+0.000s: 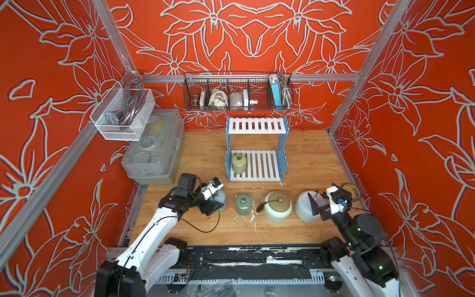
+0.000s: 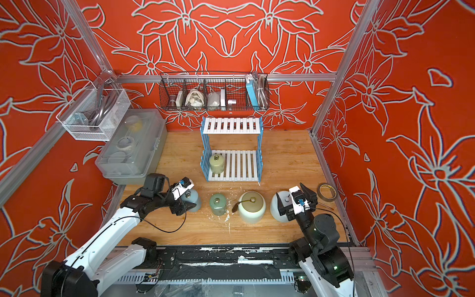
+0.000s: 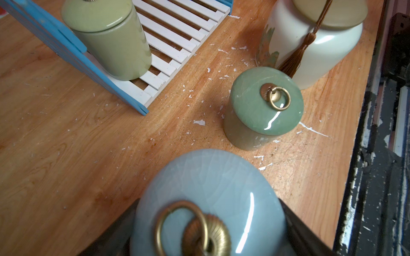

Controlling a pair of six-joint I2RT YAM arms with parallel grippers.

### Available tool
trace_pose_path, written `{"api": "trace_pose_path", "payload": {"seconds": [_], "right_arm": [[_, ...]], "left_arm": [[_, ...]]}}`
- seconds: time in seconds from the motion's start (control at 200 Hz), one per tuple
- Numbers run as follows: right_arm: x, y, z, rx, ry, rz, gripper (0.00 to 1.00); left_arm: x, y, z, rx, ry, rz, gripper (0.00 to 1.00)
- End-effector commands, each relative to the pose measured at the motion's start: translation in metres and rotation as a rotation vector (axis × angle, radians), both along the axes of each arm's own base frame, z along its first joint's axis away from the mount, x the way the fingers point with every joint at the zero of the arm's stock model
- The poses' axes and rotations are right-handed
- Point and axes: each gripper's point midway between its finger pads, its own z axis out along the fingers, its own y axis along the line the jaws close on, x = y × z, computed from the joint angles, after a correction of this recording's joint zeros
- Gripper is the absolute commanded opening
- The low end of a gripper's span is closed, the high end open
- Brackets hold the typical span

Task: Remove the tea canisters from the shelf
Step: Place the tea canister at the center of the board.

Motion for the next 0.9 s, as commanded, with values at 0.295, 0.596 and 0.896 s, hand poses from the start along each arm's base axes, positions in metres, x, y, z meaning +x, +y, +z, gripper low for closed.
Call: {"api": "trace_pose_path", "payload": {"seconds": [0.295, 0.596, 0.896], "right_arm": [[0.002, -0.003, -0.001, -0.001, -0.003, -0.021, 0.99], [0.002, -0.003, -0.001, 0.001, -0.005, -0.022, 0.99], [0.003, -0.001, -0.003, -0.006, 0.005, -0.012, 0.99]], "left_arm": [[0.015, -0.01, -0.007, -0.013, -0.157, -0.095, 0.49], [0.012, -0.013, -0.023, -0.026, -0.104, -0.115, 0.54], [0.014, -0.015, -0.028, -0.021, -0.084, -0.133, 0.74]]}}
